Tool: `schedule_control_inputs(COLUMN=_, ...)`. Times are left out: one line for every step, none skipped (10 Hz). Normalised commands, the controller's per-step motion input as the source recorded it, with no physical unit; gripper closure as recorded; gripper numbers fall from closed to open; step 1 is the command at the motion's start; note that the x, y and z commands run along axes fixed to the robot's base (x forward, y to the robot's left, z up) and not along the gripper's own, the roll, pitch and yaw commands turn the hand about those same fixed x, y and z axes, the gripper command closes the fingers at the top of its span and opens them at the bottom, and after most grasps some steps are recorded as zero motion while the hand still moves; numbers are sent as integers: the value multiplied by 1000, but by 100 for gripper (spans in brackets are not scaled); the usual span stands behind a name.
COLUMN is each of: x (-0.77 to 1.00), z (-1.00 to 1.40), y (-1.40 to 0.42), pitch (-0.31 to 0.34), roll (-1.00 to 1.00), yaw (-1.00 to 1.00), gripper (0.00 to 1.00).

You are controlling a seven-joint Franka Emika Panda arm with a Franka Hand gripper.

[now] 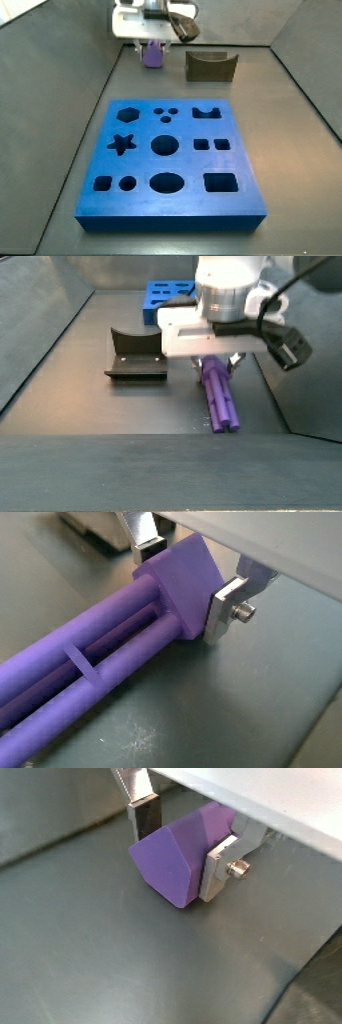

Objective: Pick up the 3 prong object. Move up. Rotate the 3 prong object. Place the 3 prong object on the fixture. Regrasp the 3 prong object. Move to above the board. Insert the 3 prong object.
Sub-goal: Rotate the 3 prong object.

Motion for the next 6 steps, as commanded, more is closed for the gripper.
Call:
schedule_control_inputs(x=0, z=0, y=0, pitch=0, roll=0, yaw=0, gripper=0)
schedule_control_inputs(x=0, z=1000, y=0, pitch=0, roll=0, yaw=0, gripper=0)
schedule_control_inputs(x=-4, z=1000, y=-1, pitch=6, roll=-2, yaw=0, gripper=0)
schedule_control_inputs(x=-15, z=1000, y=-4, pitch=30, roll=-9, yaw=1, gripper=0)
schedule_control_inputs(x=-12, z=1000, y=-4, pitch=41, roll=-14, yaw=2, gripper=0)
schedule_control_inputs(x=-13, z=1000, y=-4, pitch=48, roll=-18, yaw=2, gripper=0)
